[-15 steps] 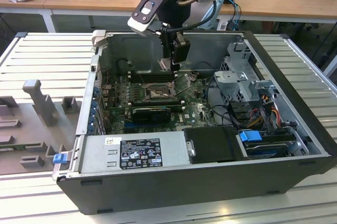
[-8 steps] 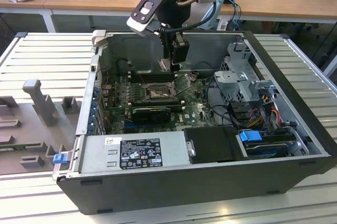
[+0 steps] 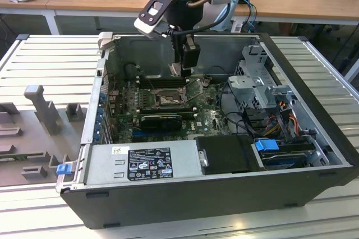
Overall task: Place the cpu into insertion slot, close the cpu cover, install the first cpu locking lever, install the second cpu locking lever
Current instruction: 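Place the cpu into insertion slot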
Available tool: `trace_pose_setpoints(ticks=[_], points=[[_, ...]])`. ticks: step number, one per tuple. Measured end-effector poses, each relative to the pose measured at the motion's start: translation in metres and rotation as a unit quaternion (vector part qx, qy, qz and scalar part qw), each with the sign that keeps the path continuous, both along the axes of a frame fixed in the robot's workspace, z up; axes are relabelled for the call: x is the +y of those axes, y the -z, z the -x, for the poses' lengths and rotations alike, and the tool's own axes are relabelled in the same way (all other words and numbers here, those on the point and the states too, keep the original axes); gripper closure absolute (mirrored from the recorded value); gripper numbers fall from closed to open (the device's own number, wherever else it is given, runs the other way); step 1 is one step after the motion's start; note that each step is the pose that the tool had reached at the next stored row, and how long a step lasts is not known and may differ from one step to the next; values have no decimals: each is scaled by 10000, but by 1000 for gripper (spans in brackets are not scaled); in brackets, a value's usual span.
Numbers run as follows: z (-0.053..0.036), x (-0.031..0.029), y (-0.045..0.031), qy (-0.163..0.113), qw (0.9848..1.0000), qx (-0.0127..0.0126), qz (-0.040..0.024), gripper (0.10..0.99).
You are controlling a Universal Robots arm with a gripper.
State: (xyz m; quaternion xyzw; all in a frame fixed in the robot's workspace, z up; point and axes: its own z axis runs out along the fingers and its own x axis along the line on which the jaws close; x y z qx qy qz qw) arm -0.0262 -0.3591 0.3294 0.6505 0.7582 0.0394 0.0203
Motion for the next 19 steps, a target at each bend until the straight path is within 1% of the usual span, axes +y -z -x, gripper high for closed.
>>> trace_pose_setpoints(ticks=[4, 19], points=[[0, 0, 6, 102, 9999, 0, 0, 561], [0, 0, 21, 349, 9994, 0, 0, 561]])
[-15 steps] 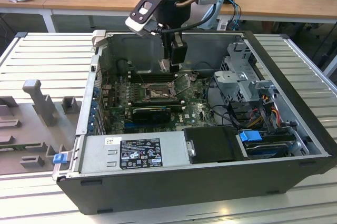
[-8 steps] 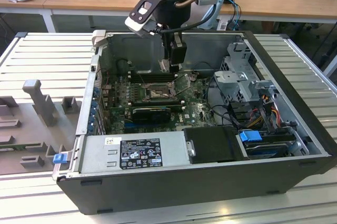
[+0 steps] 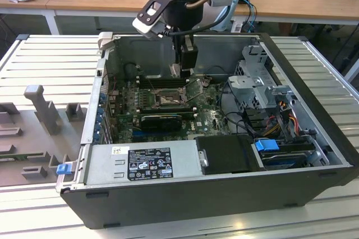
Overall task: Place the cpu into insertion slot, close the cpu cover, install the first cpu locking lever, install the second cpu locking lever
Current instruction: 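Place the cpu into insertion slot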
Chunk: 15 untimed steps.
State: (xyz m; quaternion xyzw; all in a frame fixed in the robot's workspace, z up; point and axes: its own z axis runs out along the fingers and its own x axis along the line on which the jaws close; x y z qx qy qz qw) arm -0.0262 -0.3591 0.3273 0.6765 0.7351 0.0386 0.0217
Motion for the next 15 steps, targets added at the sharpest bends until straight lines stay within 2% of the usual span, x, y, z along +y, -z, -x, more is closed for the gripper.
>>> trace_pose_setpoints(ticks=[15], points=[[0, 0, 35, 250, 9997, 0, 0, 561]])
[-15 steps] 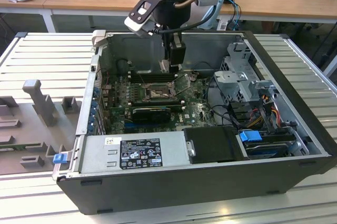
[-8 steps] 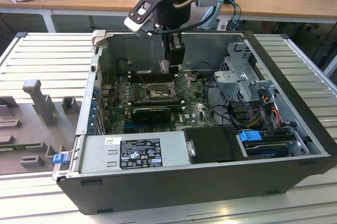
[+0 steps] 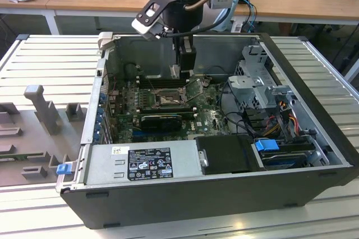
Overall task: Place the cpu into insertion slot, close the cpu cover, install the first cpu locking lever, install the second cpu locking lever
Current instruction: 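Place the cpu into insertion slot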
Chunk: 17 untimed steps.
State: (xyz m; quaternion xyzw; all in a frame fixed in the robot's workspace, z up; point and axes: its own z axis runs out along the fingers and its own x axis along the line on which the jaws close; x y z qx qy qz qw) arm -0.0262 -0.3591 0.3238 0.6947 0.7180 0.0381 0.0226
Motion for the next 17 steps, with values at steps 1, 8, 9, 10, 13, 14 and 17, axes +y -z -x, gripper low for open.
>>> trace_pose_setpoints(ticks=[1, 8, 9, 10, 13, 14, 17], points=[[0, 1, 5, 27, 10000, 0, 1, 561], [0, 20, 187, 138, 9999, 4, 7, 561], [0, 20, 214, 138, 9999, 3, 7, 561], [0, 20, 245, 138, 9999, 4, 8, 561], [0, 20, 322, 138, 9999, 3, 8, 561], [0, 20, 348, 138, 9999, 3, 8, 561], [0, 20, 392, 138, 9999, 4, 8, 561]])
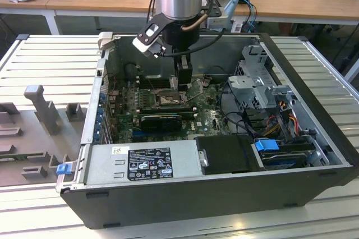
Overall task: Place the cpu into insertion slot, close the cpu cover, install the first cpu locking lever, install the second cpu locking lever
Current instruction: 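Place the cpu into insertion slot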
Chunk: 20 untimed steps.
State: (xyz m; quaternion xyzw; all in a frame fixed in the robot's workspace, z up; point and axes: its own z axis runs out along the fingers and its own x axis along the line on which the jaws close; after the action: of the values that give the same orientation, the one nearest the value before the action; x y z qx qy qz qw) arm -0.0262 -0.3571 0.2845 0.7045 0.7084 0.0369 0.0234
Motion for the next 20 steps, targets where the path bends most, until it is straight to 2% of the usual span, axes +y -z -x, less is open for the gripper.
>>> trace_pose_setpoints(ticks=[4, 8, 13, 14, 17, 18, 20], points=[[1, 4, 84, 1, 10000, 0, 0, 561], [3, 34, 174, 18, 10000, 0, 0, 561], [8, 40, 239, 223, 9998, -4, 0, 561], [15, 42, 259, 241, 9997, -18, 5, 561], [53, 60, 319, 241, 9997, -19, 21, 561], [100, 78, 355, 237, 9997, -19, 19, 561], [113, 97, 383, 186, 9998, -21, -2, 561]])
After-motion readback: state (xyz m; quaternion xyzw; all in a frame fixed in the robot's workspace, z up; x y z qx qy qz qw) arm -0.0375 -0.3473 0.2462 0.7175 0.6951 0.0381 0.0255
